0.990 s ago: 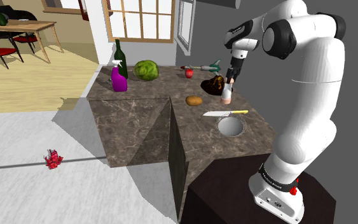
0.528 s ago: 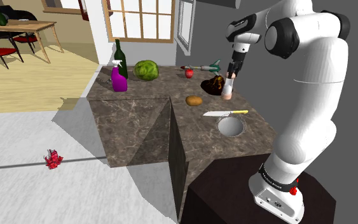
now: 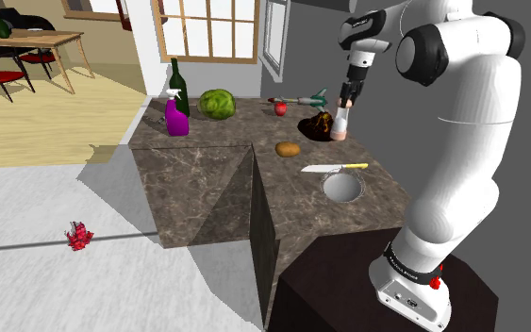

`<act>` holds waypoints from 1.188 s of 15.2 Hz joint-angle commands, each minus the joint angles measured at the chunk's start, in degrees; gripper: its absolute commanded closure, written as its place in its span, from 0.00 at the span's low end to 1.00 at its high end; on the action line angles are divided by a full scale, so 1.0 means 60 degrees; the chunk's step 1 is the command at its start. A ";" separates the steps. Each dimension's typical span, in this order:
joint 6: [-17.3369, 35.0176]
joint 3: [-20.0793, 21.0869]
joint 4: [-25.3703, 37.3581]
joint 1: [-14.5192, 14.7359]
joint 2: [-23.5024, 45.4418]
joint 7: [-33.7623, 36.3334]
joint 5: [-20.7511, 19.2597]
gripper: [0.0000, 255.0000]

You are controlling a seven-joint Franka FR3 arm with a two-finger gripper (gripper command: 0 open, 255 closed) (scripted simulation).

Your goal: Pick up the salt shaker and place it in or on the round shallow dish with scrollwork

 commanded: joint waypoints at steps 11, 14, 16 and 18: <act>0.0036 0.0231 -0.3486 0.1034 -0.4140 0.1682 -0.2092 1.00; -0.0131 0.0588 -0.4461 0.1042 -0.5423 0.2285 -0.2625 1.00; -0.0314 0.0861 -0.5044 0.0995 -0.6245 0.2658 -0.2896 1.00; -0.0545 0.1151 -0.5579 0.0923 -0.7041 0.3002 -0.3096 1.00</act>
